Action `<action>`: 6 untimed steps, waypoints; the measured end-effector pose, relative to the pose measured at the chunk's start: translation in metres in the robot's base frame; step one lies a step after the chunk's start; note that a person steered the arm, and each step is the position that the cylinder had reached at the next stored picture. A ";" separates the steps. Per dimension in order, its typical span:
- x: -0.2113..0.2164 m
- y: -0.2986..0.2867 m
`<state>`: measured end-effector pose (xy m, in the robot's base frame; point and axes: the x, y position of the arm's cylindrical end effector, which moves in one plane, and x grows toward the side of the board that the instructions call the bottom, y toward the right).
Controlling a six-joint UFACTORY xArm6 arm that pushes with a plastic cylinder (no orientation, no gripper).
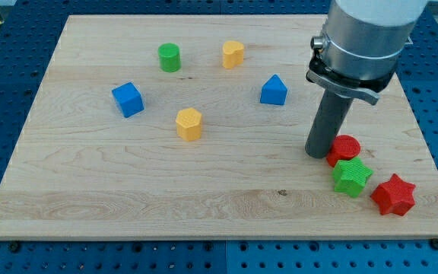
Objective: Point at arm yellow hexagon
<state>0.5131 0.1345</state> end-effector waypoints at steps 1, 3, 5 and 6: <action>0.010 0.000; 0.026 0.029; 0.031 -0.027; 0.031 -0.115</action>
